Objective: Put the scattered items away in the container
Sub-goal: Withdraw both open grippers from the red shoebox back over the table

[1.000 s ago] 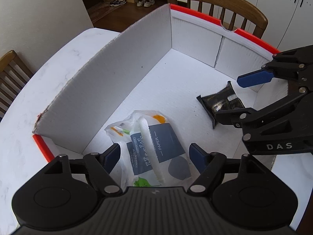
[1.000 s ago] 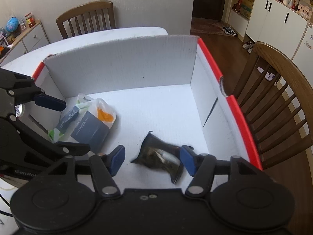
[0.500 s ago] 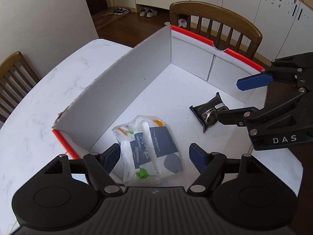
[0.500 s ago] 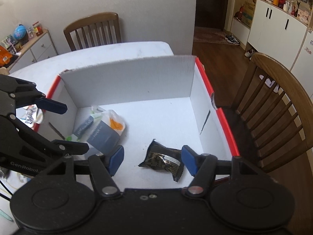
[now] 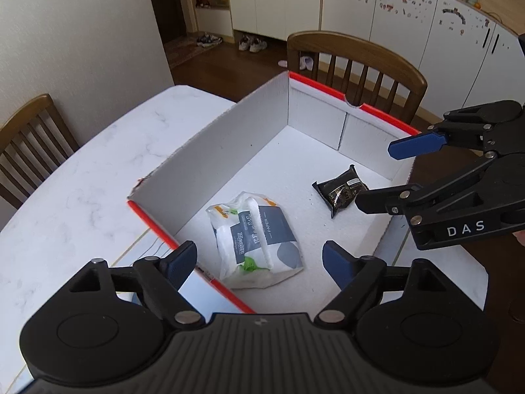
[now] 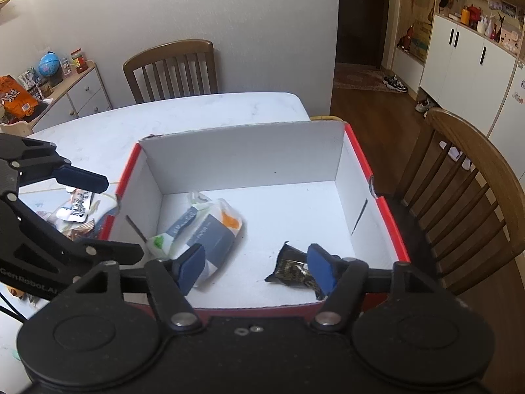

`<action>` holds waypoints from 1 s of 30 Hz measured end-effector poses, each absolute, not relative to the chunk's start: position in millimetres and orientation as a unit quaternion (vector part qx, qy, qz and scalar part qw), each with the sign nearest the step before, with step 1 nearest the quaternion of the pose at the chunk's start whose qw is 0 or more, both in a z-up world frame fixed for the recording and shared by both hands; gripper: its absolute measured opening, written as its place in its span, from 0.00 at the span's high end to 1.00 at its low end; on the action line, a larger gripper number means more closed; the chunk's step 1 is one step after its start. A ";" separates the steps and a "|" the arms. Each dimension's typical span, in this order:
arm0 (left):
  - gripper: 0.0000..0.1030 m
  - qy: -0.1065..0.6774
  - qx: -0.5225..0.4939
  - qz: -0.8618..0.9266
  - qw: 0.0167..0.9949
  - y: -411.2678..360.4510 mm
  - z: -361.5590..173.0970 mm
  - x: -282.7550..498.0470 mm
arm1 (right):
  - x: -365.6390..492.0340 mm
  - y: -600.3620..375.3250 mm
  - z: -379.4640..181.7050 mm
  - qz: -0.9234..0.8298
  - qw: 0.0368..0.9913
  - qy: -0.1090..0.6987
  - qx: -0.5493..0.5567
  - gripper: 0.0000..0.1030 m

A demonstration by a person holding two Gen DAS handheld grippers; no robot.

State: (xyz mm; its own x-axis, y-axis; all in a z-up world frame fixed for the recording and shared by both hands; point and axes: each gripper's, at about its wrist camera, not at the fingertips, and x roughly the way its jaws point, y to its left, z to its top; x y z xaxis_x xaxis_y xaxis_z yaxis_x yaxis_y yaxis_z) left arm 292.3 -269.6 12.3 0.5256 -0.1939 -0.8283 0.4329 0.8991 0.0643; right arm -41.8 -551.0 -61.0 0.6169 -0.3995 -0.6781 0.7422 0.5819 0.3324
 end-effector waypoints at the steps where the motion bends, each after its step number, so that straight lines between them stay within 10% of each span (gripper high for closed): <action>1: 0.18 0.450 0.131 -0.181 0.865 -267.1 13.8 289.1 | -40.7 -547.7 -58.9 -0.338 0.845 0.276 0.307 0.32; 9: 0.00 0.424 0.126 -0.181 0.879 -243.4 25.4 256.5 | -31.8 -518.8 -41.0 -0.347 0.851 0.255 0.300 0.30; 30: 0.00 0.409 0.070 -0.149 0.898 -136.9 40.2 176.0 | 17.2 -415.2 -1.3 -0.364 0.857 0.235 0.280 0.21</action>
State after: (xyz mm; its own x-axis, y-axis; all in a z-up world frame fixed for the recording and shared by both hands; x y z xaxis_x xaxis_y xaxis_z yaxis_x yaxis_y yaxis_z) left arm 176.0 -136.9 40.2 0.6213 -0.2099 -0.7550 0.3244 0.9459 0.0040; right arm 17.2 -415.2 -1.3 0.6249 -0.4914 -0.6067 0.7547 0.5793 0.3080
